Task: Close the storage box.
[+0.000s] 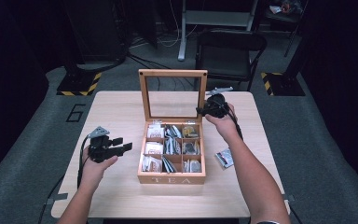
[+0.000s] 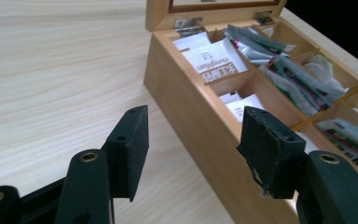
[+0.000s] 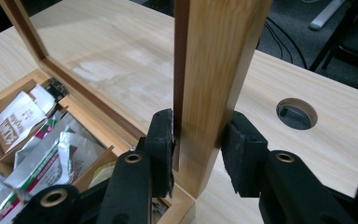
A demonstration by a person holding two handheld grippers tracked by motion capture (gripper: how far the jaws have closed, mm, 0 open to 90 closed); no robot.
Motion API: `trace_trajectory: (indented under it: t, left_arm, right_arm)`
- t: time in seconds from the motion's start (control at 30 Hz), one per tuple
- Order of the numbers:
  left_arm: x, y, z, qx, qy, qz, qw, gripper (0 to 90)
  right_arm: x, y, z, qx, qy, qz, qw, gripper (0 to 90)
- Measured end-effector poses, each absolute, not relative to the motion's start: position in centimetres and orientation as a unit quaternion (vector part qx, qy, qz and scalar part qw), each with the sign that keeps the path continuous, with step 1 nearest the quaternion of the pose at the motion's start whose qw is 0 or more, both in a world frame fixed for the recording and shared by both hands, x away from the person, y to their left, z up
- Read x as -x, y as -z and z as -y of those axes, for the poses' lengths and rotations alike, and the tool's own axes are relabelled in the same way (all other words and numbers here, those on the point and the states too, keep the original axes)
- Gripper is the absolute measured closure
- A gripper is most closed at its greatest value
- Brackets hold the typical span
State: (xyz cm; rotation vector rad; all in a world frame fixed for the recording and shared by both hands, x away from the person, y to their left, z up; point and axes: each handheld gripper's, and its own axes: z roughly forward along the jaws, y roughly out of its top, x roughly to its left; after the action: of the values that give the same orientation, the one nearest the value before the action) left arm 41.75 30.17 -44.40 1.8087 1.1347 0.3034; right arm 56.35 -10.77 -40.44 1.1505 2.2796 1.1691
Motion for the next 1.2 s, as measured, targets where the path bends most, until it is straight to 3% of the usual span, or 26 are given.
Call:
trace_trajectory:
  t: [0.67,1.2]
  left_arm:
    - [-46.9,36.1,-27.0,-0.749,-0.141,-0.416,0.496,45.0]
    - [-48.2,32.8,-25.2,-0.762,-0.188,-0.392,0.479,51.6]
  right_arm:
    - [-53.0,40.9,10.8,-0.344,-0.417,-0.813,0.218,64.0]
    - [-52.5,41.1,10.8,-0.334,-0.422,-0.812,0.226,63.5]
